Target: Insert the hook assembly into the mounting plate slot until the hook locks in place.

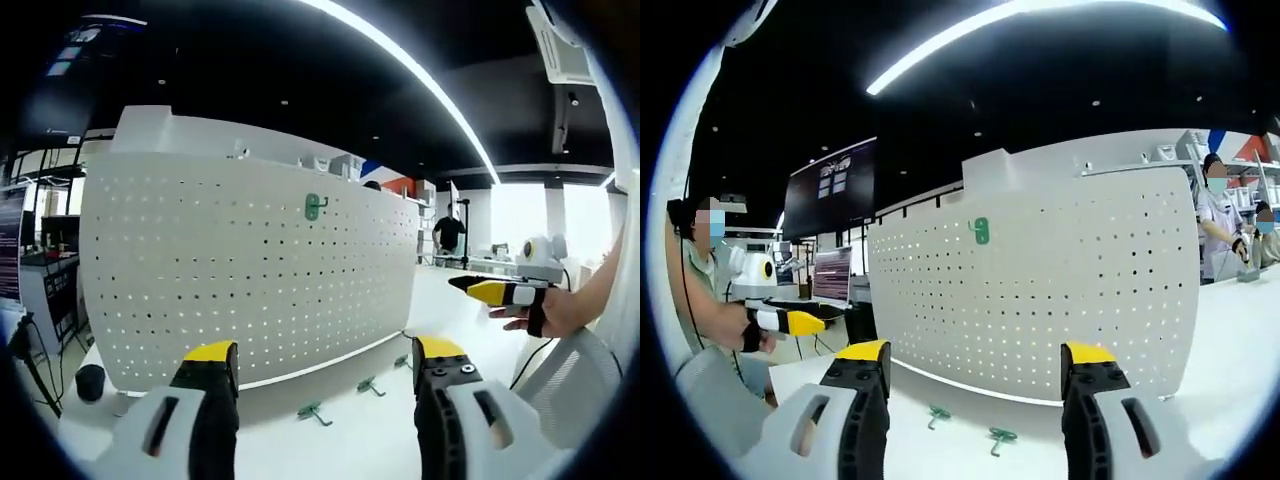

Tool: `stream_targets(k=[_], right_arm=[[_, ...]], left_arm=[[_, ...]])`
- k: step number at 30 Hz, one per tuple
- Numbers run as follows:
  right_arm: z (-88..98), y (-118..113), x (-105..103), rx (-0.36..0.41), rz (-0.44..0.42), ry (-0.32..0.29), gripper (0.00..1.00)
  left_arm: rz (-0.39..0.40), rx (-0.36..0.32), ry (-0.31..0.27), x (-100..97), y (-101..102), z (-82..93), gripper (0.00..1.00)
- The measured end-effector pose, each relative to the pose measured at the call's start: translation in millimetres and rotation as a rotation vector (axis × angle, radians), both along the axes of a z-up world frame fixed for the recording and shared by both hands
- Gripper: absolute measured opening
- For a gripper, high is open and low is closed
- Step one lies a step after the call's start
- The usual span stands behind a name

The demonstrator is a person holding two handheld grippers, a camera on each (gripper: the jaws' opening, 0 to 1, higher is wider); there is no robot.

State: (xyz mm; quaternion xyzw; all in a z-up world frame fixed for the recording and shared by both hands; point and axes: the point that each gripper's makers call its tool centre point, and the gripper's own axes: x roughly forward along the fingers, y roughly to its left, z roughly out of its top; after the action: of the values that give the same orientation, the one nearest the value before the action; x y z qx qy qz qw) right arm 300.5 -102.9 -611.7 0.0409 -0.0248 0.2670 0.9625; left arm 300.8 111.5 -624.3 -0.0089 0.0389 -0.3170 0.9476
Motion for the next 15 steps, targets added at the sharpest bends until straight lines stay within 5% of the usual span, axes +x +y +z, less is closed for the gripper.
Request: stream_targets(k=[3,15], right_arm=[[-1.0,-0.1,0.0,0.0,0.001,0.001,0.68],[-2.3,3.4,-1.6,-0.013,0.013,0.0,0.66]], left_arm=[[-0.022,0.0,0.023,4.8,-0.5,-3.4,0.75],[-0.121,0.186,0.089,12.4,-8.1,-35.1,0.73]])
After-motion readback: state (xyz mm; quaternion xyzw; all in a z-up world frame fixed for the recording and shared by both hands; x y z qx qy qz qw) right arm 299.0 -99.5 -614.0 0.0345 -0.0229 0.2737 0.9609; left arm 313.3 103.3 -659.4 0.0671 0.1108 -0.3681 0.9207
